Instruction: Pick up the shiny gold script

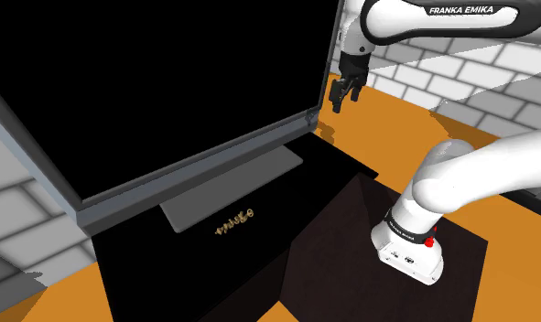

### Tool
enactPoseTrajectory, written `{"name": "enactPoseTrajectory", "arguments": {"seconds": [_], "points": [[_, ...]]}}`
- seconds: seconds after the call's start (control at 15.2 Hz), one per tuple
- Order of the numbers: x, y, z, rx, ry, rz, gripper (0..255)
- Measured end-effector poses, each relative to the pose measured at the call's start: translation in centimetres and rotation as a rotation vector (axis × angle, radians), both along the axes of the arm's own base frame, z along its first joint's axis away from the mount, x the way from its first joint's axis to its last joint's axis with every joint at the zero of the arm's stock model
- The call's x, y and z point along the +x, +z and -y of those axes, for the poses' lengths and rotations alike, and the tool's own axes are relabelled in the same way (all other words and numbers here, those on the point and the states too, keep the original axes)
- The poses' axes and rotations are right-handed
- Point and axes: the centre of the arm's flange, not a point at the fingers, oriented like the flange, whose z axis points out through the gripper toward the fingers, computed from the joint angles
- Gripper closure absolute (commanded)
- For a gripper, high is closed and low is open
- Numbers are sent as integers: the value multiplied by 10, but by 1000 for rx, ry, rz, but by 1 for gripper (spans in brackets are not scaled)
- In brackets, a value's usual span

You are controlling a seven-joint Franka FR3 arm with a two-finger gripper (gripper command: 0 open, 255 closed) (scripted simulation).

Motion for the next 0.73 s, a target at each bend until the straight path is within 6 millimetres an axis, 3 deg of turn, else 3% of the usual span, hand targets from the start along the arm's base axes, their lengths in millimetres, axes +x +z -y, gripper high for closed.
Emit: {"name": "enactPoseTrajectory", "arguments": {"seconds": [0.26, 0.46, 0.73], "points": [[13, -20, -8, 18, 31, -5, 0], [31, -54, -12, 43, 73, -11, 0], [56, -95, -31, 77, 131, -19, 0]]}}
